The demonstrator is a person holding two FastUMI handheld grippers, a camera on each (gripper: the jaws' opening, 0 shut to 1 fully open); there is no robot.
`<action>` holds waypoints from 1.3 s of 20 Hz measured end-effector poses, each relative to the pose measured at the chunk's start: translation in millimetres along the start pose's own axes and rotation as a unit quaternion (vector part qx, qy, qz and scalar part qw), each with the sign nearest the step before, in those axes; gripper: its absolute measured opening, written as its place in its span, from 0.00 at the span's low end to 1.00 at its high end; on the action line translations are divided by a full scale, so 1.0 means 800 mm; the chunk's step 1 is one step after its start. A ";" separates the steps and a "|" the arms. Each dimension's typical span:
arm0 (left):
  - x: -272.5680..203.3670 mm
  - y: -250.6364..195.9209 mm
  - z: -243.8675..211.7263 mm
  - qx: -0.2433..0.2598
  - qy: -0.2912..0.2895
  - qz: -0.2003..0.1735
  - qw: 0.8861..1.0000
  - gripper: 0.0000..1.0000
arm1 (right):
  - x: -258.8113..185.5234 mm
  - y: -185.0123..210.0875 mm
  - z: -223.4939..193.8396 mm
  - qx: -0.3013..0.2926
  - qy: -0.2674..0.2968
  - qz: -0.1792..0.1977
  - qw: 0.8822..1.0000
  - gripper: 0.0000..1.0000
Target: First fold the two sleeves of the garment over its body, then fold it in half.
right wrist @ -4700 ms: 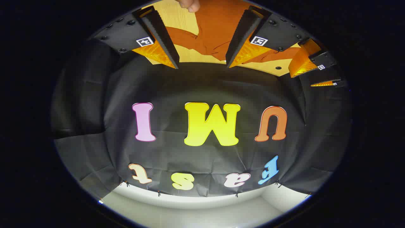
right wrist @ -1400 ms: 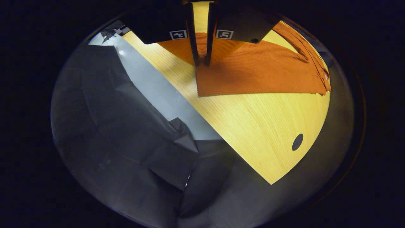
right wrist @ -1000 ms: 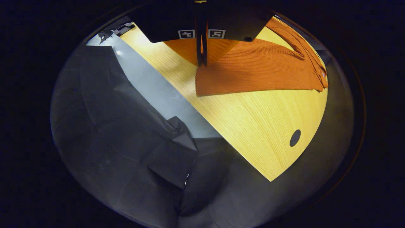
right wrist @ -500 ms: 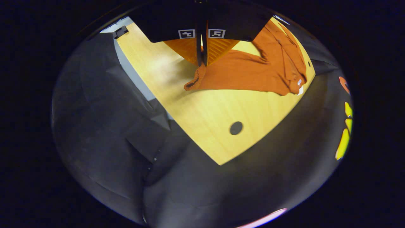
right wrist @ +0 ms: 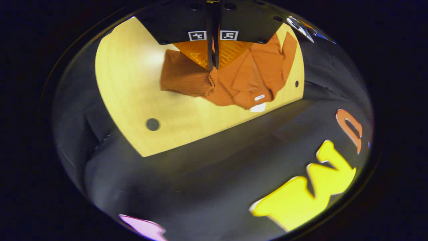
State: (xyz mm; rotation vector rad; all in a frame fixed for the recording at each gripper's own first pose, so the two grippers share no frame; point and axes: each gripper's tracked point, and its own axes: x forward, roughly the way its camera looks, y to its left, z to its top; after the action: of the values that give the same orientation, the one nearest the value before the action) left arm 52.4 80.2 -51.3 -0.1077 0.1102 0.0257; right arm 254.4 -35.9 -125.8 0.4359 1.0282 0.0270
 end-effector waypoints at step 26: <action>-0.025 0.202 -0.095 -0.038 0.069 0.136 0.988 0.99 | 0.295 0.385 -0.245 -0.099 0.188 0.058 0.975 0.13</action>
State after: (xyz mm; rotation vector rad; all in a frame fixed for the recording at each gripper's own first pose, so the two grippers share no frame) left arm 19.4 232.5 -141.1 -0.1706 0.2621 0.2961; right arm 270.3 365.2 -294.0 0.3135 1.3567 0.3243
